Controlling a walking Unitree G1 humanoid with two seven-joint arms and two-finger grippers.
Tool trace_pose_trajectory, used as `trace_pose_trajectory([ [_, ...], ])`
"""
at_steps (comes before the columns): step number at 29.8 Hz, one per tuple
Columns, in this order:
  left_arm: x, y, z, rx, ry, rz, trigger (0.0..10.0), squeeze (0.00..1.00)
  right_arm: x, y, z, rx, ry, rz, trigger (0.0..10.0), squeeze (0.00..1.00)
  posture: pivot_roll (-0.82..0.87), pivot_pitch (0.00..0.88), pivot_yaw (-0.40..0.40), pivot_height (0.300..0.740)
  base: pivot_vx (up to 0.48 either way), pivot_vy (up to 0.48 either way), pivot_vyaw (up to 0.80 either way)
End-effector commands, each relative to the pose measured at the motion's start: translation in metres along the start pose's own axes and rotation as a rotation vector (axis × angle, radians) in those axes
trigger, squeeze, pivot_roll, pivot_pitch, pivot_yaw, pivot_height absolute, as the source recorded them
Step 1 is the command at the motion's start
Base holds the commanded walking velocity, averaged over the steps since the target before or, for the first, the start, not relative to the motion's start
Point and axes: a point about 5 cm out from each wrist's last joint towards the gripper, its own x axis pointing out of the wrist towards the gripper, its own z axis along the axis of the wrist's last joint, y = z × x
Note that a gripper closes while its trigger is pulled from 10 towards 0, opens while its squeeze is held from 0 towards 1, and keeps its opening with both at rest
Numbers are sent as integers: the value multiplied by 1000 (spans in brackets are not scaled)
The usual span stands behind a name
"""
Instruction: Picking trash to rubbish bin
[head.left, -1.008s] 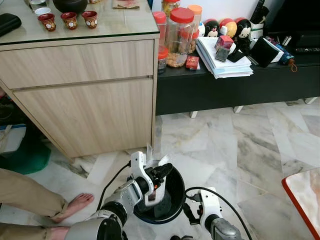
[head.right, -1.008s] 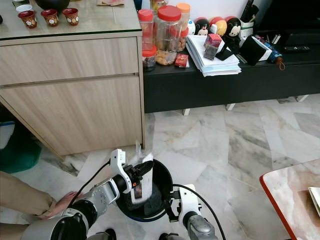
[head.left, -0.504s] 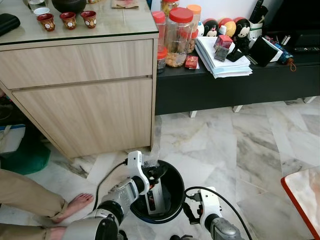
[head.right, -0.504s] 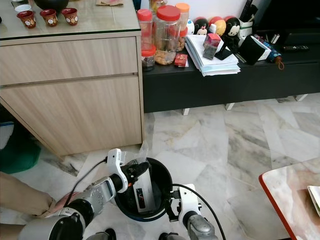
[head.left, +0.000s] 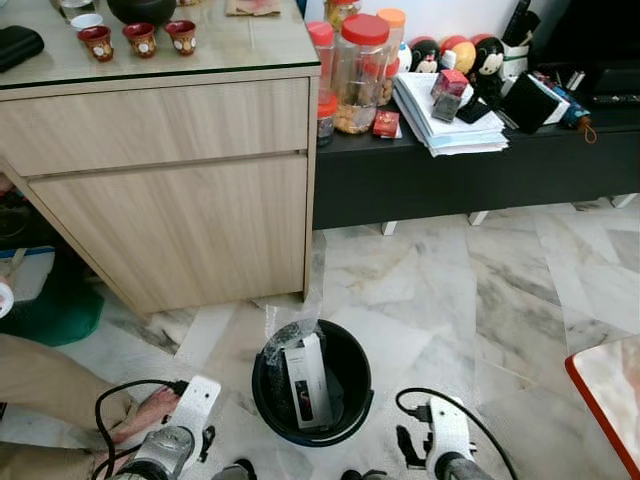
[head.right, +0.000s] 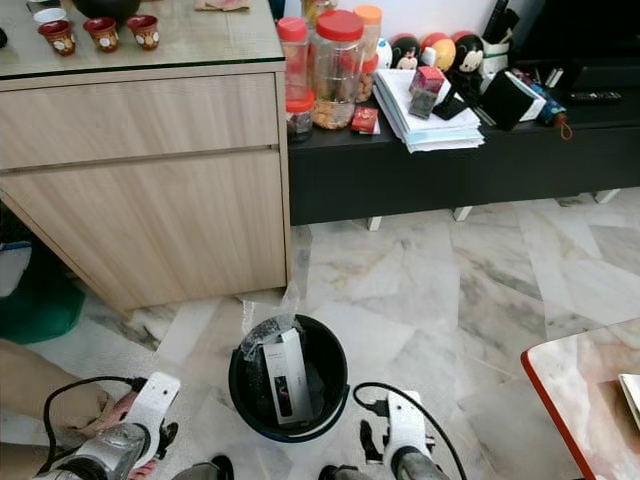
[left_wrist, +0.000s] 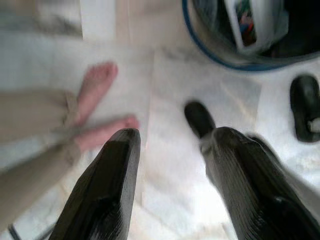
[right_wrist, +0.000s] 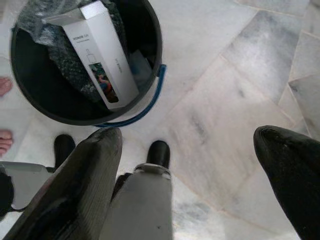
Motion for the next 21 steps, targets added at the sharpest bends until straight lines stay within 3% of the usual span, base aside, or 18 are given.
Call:
trace_pose_trajectory([
  [1, -1, -3, -6, -7, -12, 16, 10000, 0, -3, -5, -12, 20, 38, -20, 10000, 0, 82, 146, -47, 740, 0, 0, 0],
  [6, -1, -3, -7, -54, -34, 20, 10000, 0, -3, -4, -12, 36, 32, -23, 10000, 0, 86, 135, -40, 740, 0, 0, 0],
  [7, -2, -3, -9, -18, -30, 20, 10000, 0, -3, -3, -12, 37, 32, -23, 10000, 0, 90, 125, -34, 740, 0, 0, 0],
  [11, -3, 1, -10, -8, -39, 42, 10000, 0, -3, -2, -12, 40, 30, -22, 10000, 0, 92, 123, -32, 740, 0, 0, 0],
  [15, -4, 13, -12, -93, -47, 78, 10000, 0, -2, 2, -9, 36, 26, -6, 10000, 0, 116, 114, -33, 740, 0, 0, 0],
  [21, -5, 7, -23, -77, -1, 48, 10000, 0, -1, 7, -8, 29, 26, 7, 10000, 0, 117, 82, -25, 740, 0, 0, 0],
])
